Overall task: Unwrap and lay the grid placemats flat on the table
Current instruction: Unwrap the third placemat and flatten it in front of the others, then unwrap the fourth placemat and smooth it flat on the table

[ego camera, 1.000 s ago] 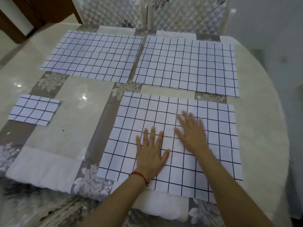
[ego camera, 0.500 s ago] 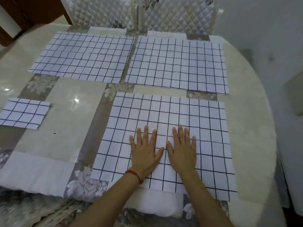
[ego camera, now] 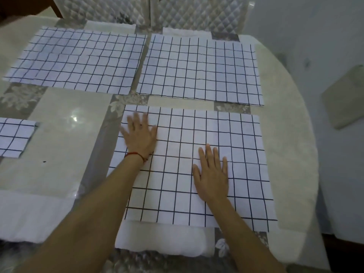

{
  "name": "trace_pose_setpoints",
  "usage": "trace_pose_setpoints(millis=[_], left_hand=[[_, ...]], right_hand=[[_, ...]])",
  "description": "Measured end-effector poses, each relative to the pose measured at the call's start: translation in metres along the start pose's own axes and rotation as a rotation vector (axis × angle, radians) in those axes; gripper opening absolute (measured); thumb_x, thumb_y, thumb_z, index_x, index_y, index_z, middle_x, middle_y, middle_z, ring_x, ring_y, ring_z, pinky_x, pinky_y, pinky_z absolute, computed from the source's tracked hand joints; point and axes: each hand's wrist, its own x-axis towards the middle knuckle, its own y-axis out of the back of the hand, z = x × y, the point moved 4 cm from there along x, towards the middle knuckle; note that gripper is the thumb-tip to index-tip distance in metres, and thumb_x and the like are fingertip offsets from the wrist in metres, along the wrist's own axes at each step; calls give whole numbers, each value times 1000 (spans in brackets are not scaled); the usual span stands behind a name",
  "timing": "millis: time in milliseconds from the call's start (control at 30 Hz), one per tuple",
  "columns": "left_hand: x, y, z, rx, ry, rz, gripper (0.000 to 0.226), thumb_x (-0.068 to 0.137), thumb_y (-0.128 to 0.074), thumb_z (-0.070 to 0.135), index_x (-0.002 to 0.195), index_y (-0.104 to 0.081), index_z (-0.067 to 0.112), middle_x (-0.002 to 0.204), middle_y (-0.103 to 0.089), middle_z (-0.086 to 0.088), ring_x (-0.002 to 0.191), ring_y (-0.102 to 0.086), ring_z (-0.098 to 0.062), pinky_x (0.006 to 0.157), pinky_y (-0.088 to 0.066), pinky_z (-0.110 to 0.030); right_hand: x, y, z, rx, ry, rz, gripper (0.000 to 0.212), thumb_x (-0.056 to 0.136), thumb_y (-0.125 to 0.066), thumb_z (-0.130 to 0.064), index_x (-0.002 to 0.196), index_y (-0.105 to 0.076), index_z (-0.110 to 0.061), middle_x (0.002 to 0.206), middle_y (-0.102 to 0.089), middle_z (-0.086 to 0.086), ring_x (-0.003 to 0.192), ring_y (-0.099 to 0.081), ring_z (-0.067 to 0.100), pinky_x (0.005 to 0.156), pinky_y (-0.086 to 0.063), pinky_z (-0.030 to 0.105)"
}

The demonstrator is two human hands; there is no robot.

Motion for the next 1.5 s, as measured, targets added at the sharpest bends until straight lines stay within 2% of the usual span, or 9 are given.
trace_pose_setpoints(millis=[67,167,233,400,700,833,1067,1300,1500], left_hand=[[-22,2,4,-35,-4,70,59,96,-25,40,147,-13,12,157,-7,-14,145,-2,-34,113,-6,-62],[-94,-24,47,66,-460,51,53,97,-17,40,143,-27,16,152,-28,-12,142,-20,-31,113,-19,-57],[-128,-39,49,103,-550,-22,55,97,-6,46,143,-26,24,152,-28,-4,142,-20,-25,112,-10,-49],[-106,-25,-13,45,-263,20,72,82,8,67,144,4,32,152,10,9,143,8,-15,113,14,-40],[-117,-4,-40,29,-127,27,75,83,-3,54,146,-18,17,157,-13,-10,145,-10,-29,117,-4,-46],[-129,0,-51,62,-147,-67,76,82,0,56,147,-11,19,158,-4,-7,146,-3,-26,118,-1,-43],[-149,31,-66,88,-208,-283,54,94,-41,31,142,-23,15,157,-7,-7,145,-6,-25,117,-14,-45],[-125,88,-124,46,-183,-143,35,92,-45,31,119,-50,9,128,-48,-11,120,-44,-29,94,-38,-39],[-65,144,-240,-181,-99,86,36,92,-48,28,123,-55,12,129,-54,-10,123,-45,-26,97,-40,-38]], right_hand=[[-1,0,0,0,-3,-8,72,88,11,-54,146,-15,-21,156,-13,1,143,-3,16,114,6,40],[-1,1,-1,-18,-9,-25,72,86,14,-55,146,-9,-23,157,-11,1,142,3,15,114,8,39],[0,2,-2,-10,-5,-47,74,82,19,-57,145,-3,-23,157,-6,0,141,7,14,113,11,39],[-2,4,-1,22,-10,-80,77,82,15,-60,147,-5,-25,158,0,-3,143,8,11,116,12,39],[-4,9,-3,40,-3,-73,73,82,1,-54,147,-12,-22,158,-7,0,146,-1,17,117,8,41],[-4,11,-4,19,7,-78,74,83,0,-53,147,-16,-20,157,-12,2,146,-5,20,117,5,43],[-4,21,-16,-27,-10,-112,57,94,-21,-37,145,-22,-13,155,-16,13,144,-11,29,117,-4,50],[-14,34,-134,144,161,-165,52,92,-38,-28,139,-36,-6,150,-29,19,140,-24,32,116,-13,46],[-6,9,-266,260,224,-234,43,92,-47,-20,132,-43,-4,137,-44,18,126,-41,34,105,-33,42]])
